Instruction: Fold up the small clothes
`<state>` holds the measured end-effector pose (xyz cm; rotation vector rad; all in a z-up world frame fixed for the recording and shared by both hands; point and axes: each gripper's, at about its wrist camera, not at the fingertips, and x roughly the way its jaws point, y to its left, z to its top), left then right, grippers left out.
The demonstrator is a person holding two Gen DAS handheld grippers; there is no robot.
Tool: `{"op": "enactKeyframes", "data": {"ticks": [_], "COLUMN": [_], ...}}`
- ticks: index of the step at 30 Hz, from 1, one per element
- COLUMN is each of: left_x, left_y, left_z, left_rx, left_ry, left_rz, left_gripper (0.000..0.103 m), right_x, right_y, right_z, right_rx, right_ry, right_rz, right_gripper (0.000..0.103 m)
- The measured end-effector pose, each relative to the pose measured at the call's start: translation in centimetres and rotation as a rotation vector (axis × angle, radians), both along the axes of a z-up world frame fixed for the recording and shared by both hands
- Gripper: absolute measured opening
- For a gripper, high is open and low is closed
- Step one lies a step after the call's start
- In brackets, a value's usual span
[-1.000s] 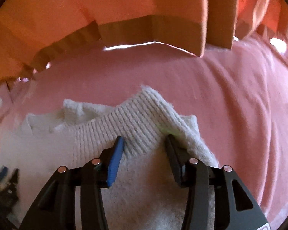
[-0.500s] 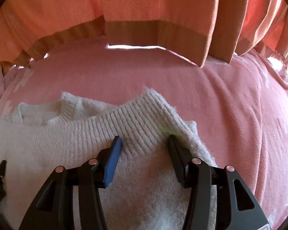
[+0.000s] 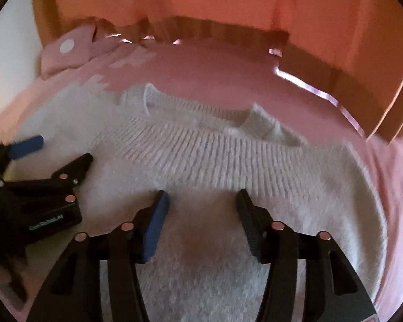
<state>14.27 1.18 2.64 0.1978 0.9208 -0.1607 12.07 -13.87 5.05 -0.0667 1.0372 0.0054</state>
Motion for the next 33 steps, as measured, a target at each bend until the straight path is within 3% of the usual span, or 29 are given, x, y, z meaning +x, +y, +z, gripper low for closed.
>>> {"op": "enactKeyframes", "data": {"ticks": [5, 9, 14, 17, 27, 33], "left_x": [0.0, -0.2, -0.5, -0.7, -1.9, -2.3], "left_y": [0.1, 0.2, 0.1, 0.2, 2.1, 7.8], "left_z": [0.0, 0.2, 0.1, 0.3, 1.8, 4.4], "left_rx": [-0.003, -0.011, 0.003, 0.006, -0.032, -0.119], "left_ry": [-0.001, -0.008, -0.025, -0.032, -0.055, -0.090], "left_rz": [0.002, 0.010, 0.017, 0.031, 0.057, 0.189], "left_gripper": [0.093, 0.093, 0.093, 0.093, 0.093, 0.095], "right_x": [-0.6, -1.3, -1.3, -1.6, -1.7, -1.8], "right_y": [-1.4, -0.5, 2.3, 3.5, 3.2, 3.2], "right_z": [1.7, 2.5, 0.1, 0.2, -0.1, -0.1], "right_rx": [0.133, 0.192, 0.119, 0.036, 0.057, 0.056], "right_ry": [-0.042, -0.055, 0.037, -0.005, -0.002, -0.001], "right_rz": [-0.055, -0.030, 0.048, 0.079, 0.048, 0.047], "right_gripper": [0.054, 0.054, 0.057, 0.060, 0.061, 0.062]}}
